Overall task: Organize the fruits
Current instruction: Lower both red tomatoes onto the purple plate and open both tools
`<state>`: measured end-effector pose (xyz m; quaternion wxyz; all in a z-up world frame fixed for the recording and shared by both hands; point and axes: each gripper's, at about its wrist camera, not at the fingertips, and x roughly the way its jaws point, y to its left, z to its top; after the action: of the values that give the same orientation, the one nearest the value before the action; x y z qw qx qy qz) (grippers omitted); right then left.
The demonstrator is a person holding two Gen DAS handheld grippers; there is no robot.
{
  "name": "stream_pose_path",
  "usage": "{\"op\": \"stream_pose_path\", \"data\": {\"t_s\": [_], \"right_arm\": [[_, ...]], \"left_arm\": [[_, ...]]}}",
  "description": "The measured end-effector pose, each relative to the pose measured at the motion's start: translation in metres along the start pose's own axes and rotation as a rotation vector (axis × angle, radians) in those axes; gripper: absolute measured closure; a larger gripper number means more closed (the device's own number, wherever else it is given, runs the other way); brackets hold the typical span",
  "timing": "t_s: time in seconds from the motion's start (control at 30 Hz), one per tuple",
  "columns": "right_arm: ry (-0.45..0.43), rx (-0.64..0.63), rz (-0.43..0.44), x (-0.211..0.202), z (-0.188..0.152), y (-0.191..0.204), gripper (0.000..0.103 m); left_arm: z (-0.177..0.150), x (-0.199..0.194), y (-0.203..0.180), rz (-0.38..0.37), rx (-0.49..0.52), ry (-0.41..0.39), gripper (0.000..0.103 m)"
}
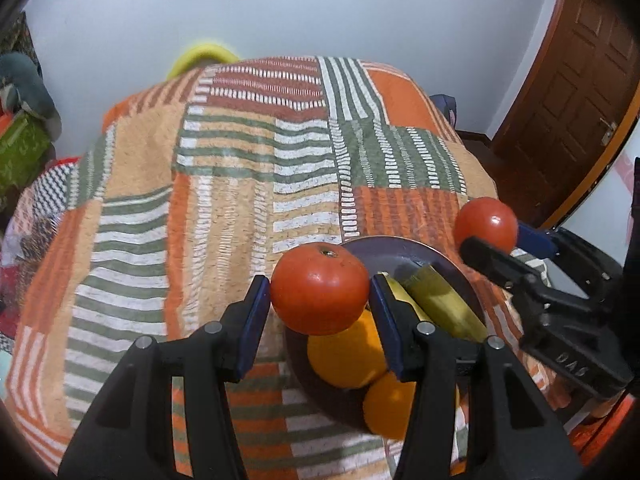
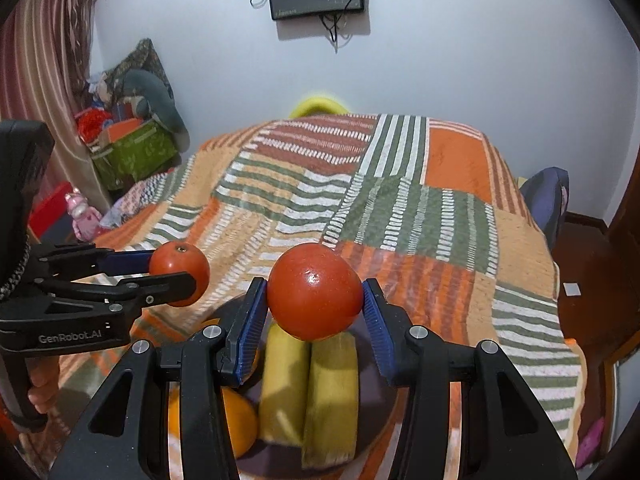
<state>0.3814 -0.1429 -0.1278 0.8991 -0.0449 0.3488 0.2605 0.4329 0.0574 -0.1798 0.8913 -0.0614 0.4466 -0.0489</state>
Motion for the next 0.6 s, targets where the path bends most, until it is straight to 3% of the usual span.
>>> {"op": "stream_pose_path", "data": {"t_s": [0.27, 0.6], "right_arm": [[0.078, 0.016, 0.001, 0.046, 0.002, -0.008, 0.058], [0.162, 0.01, 0.053, 0.069, -0.006, -0.015, 0.058]], "left_arm": [[0.005, 0.042, 0.0, -0.004, 0.008, 0.051, 0.052], [0.0, 0.068, 0.005, -0.025, -0.004, 0.107, 0.052]]}}
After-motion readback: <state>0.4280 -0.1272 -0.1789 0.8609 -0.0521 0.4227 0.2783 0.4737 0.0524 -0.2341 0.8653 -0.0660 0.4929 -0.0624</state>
